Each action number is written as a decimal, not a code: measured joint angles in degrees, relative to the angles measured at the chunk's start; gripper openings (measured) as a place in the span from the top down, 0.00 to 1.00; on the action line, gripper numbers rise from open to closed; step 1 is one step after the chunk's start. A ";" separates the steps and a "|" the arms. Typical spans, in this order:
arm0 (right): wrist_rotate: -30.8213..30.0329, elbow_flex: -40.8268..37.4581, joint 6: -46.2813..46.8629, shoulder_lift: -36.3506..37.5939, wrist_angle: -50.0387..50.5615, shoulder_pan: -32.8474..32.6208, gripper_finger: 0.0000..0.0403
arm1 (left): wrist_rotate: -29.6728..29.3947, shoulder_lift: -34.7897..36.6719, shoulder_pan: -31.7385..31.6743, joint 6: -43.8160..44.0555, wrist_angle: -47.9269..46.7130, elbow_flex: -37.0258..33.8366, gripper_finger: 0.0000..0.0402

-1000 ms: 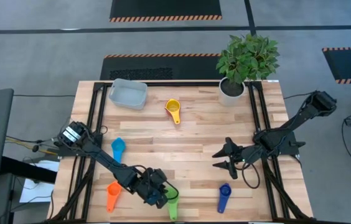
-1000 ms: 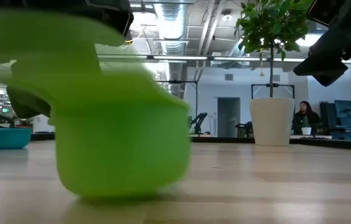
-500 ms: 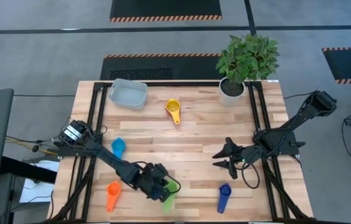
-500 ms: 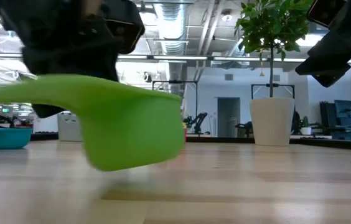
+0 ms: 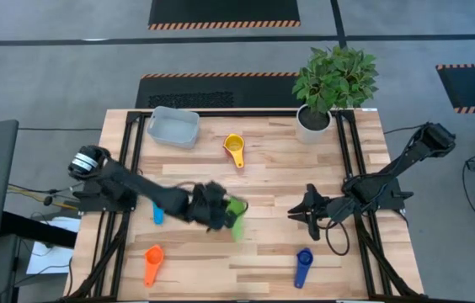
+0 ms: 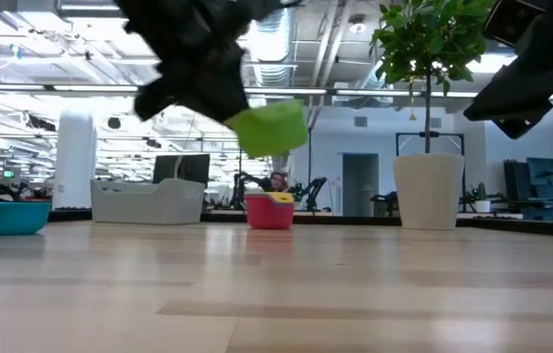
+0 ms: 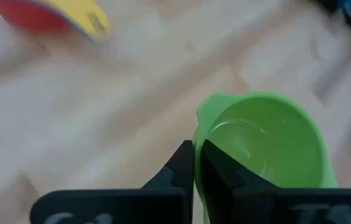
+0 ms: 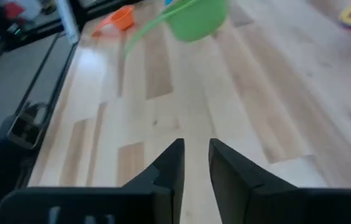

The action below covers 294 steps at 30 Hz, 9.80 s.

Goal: Nest measuring cups in basket
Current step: Stack the light green measuring cup on top of the yellow measuring cup, then stack the light blue measuring cup on top of the light green measuring cup, then stack the orange measuring cup on top of the light blue measuring cup

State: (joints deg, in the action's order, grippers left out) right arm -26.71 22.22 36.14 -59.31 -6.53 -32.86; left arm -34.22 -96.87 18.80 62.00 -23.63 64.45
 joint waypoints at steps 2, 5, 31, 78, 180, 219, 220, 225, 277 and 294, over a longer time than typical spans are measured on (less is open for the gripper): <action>-1.95 0.02 1.20 -0.06 0.22 0.00 0.78 | -1.14 0.38 -3.54 -3.40 0.82 0.01 1.00; -3.55 0.01 1.87 -0.06 0.31 0.00 0.81 | -2.16 0.31 -9.41 -8.01 2.77 0.00 1.00; -6.70 0.02 0.93 -0.10 3.09 0.00 0.83 | 11.15 -2.63 -38.23 -24.55 8.14 1.85 1.00; -10.66 0.02 5.77 -11.92 -3.18 1.01 0.83 | 8.13 3.15 -1.90 -1.59 -35.17 1.77 0.76; -6.17 0.02 1.37 -12.23 -5.49 2.64 0.83 | 18.04 -7.55 -42.85 -21.59 -10.78 15.76 0.98; -1.60 2.83 -12.49 -16.11 -13.08 22.87 0.85 | 9.90 -11.42 -32.45 -32.59 -22.68 21.68 0.72; -0.48 3.94 -13.63 -17.28 -13.61 25.62 0.85 | 9.28 -11.42 -31.24 -32.51 -23.17 21.68 0.73; 2.91 9.06 -18.32 -23.73 -14.02 36.85 0.90 | 7.45 -11.45 -25.81 -29.67 -26.60 21.59 0.75; 14.27 21.14 -16.32 -33.74 -8.77 19.58 0.91 | 21.37 -11.66 36.55 31.06 -53.63 21.49 0.80; 14.75 21.11 -12.56 -33.79 -9.44 18.93 0.90 | 23.42 -11.99 41.21 42.84 -45.74 10.90 0.80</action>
State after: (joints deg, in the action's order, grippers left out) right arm -11.96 43.33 23.58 -93.10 -15.98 -13.93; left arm -10.80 -108.86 60.01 104.84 -69.37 75.35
